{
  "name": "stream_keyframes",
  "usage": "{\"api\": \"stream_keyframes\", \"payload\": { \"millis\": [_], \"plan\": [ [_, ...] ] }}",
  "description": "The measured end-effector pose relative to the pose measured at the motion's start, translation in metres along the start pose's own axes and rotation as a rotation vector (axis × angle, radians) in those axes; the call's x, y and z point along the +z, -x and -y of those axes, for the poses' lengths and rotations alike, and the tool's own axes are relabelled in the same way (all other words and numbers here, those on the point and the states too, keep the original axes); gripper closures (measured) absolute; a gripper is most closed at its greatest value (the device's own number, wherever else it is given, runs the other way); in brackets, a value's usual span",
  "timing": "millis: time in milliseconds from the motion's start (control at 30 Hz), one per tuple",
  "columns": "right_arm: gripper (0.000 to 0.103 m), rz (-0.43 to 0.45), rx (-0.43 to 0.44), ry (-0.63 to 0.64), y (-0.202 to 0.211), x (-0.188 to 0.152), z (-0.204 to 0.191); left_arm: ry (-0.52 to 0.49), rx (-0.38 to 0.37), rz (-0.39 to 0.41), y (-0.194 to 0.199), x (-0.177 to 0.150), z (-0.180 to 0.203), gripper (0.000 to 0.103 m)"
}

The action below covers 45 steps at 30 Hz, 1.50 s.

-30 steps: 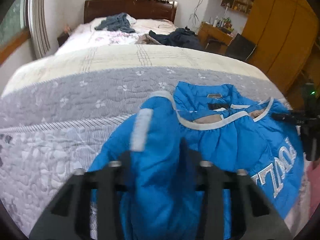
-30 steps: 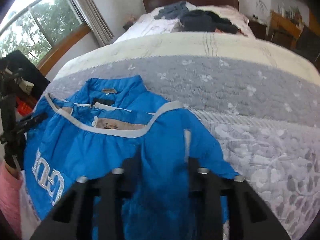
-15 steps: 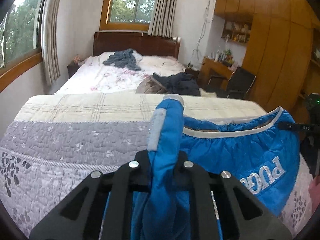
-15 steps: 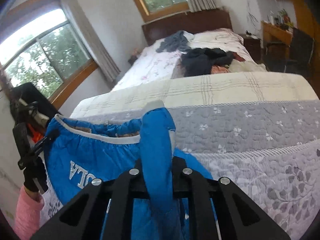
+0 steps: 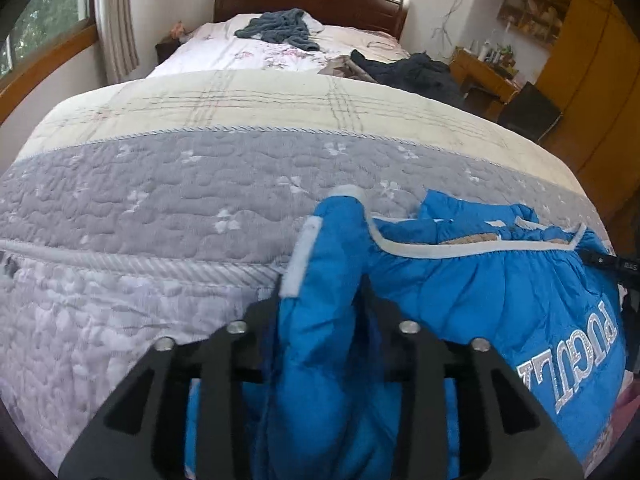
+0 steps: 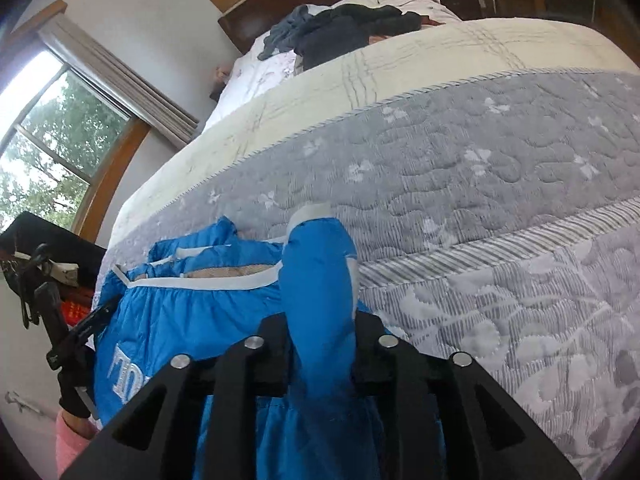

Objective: Fold large clothes

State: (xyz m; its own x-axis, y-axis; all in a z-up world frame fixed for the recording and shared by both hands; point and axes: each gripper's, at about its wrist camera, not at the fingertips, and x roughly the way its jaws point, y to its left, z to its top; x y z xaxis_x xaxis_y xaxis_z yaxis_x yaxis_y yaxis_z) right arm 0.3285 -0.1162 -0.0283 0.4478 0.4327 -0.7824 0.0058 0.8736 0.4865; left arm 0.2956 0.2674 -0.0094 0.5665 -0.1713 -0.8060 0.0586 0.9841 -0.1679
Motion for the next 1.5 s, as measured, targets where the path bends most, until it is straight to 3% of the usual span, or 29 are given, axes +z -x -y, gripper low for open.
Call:
{"api": "stream_keyframes", "payload": {
  "millis": [133,300,500,633,733,867,1167,1233,1300,1367,1500],
  "plan": [
    [0.060,0.041,-0.074,0.042,0.031,-0.007,-0.005,0.007,-0.010,0.037,0.035,-0.006,-0.008,0.059],
    [0.059,0.049,-0.066,0.098,0.075,-0.036,-0.007,-0.023,-0.055,0.104,0.096,-0.041,-0.011,0.058],
    [0.059,0.037,-0.074,0.148,0.110,-0.101,-0.014,-0.061,-0.077,0.124,0.132,-0.101,0.000,0.057],
    [0.059,0.105,-0.021,0.268,0.129,-0.135,-0.035,-0.053,-0.062,0.129,0.133,-0.124,0.003,0.057],
    [0.059,0.080,-0.010,0.324,0.119,-0.147,-0.047,-0.044,-0.029,0.102,0.121,-0.129,-0.002,0.057],
    [0.064,0.025,-0.076,0.302,0.094,-0.154,-0.037,-0.017,-0.029,0.071,0.107,-0.135,-0.012,0.055],
    [0.063,-0.011,-0.064,0.250,0.078,-0.161,-0.025,0.059,-0.093,0.044,0.093,-0.141,-0.029,0.050],
    [0.060,-0.005,-0.049,0.247,0.088,-0.159,-0.027,0.079,-0.113,0.032,0.097,-0.139,-0.033,0.050],
    [0.039,0.013,0.004,0.234,0.102,-0.156,-0.026,0.091,-0.128,0.036,0.106,-0.136,-0.038,0.048],
    [0.028,0.055,0.041,0.214,0.117,-0.150,-0.021,0.107,-0.134,0.060,0.117,-0.132,-0.046,0.032],
    [0.018,0.073,0.078,0.124,0.124,-0.130,0.003,0.154,-0.162,0.049,0.116,-0.122,-0.062,0.029]
  ]
}}
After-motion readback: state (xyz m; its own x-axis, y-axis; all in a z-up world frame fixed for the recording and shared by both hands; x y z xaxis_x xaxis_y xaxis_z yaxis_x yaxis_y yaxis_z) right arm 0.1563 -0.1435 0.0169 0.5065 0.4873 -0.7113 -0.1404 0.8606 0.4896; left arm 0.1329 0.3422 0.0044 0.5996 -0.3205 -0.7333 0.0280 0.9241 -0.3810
